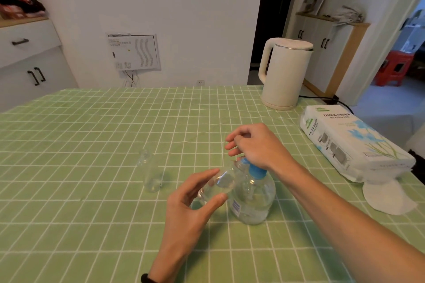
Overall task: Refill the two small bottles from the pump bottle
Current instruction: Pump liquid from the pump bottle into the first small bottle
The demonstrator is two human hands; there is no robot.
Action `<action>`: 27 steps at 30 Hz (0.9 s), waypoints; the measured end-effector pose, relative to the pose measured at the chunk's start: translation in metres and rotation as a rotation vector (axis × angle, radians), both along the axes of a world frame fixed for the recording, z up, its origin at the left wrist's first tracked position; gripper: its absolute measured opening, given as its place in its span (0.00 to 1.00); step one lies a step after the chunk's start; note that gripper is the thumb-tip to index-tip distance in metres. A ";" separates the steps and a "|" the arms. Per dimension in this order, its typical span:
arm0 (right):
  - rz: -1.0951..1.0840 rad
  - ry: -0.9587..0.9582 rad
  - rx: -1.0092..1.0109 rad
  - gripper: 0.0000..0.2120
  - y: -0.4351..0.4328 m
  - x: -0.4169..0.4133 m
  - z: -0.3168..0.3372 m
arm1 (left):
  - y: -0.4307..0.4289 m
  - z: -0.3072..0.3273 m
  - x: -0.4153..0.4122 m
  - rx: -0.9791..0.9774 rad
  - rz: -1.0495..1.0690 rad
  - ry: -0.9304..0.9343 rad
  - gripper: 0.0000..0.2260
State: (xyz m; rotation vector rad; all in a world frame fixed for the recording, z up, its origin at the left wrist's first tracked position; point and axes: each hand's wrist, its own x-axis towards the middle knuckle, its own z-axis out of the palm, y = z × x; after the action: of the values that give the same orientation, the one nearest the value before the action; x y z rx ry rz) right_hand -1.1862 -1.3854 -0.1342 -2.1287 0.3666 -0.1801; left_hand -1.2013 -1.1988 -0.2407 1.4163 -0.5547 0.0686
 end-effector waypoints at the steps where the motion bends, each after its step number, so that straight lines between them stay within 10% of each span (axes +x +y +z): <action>1: 0.001 -0.005 -0.001 0.13 0.000 0.000 0.000 | 0.000 0.001 0.000 0.002 -0.001 -0.002 0.22; 27: 0.018 -0.015 -0.025 0.11 0.000 0.000 0.006 | 0.001 0.006 -0.002 -0.024 -0.004 -0.007 0.22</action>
State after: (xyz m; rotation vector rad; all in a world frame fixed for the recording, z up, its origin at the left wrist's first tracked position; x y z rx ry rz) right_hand -1.1862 -1.3858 -0.1279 -2.1537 0.3372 -0.1914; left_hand -1.2032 -1.1982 -0.2346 1.3918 -0.5603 0.0772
